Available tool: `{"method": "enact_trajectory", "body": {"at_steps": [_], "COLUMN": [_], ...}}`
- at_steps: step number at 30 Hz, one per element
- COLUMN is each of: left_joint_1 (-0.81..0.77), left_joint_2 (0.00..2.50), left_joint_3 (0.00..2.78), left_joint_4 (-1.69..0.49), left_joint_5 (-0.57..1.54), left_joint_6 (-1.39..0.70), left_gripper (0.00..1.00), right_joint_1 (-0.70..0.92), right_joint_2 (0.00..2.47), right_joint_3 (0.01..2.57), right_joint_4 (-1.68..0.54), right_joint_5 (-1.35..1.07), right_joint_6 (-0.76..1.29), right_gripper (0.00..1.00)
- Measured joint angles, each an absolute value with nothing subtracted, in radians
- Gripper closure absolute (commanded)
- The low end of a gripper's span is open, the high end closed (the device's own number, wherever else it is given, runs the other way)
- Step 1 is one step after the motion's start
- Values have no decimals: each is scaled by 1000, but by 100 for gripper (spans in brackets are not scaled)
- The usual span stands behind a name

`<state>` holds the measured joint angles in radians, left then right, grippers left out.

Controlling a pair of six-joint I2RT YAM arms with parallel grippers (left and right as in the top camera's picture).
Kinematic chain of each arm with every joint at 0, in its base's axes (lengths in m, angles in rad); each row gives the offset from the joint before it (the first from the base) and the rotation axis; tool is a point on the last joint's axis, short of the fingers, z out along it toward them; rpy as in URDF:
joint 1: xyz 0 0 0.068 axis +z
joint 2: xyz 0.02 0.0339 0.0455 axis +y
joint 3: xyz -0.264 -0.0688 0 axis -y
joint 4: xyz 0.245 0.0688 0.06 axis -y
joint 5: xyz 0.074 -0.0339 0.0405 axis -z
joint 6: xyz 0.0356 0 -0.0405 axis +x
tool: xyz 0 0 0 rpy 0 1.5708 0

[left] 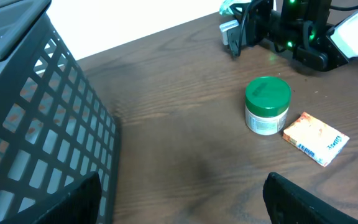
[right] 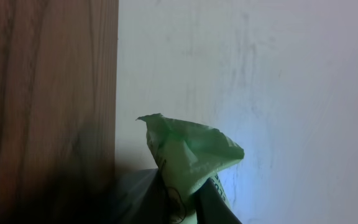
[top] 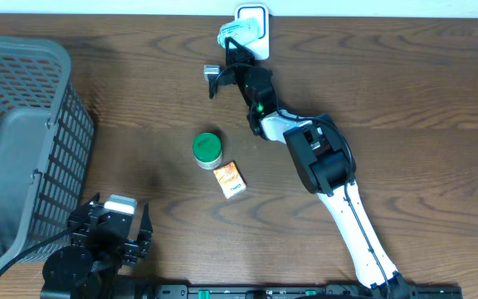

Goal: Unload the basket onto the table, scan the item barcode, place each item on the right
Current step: 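Hold the wipes packet in front of the scanner window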

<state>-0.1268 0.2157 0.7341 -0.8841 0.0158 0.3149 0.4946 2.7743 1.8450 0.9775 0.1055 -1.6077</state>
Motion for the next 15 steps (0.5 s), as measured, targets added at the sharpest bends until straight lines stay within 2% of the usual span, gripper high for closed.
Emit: {"method": "enact_trajectory", "body": {"at_steps": [15], "left_joint_1": [-127], "left_joint_2": [216], "left_joint_3": [734], "left_joint_4": [-884], "left_joint_5": [16], "left_joint_6": [315], "left_gripper": [16], "right_joint_1": [487], "right_joint_2": [2775], "right_joint_3": [1843], "right_joint_4": [1074], "right_joint_5": [146], "right_joint_6": [-1617], "right_gripper": [99]}}
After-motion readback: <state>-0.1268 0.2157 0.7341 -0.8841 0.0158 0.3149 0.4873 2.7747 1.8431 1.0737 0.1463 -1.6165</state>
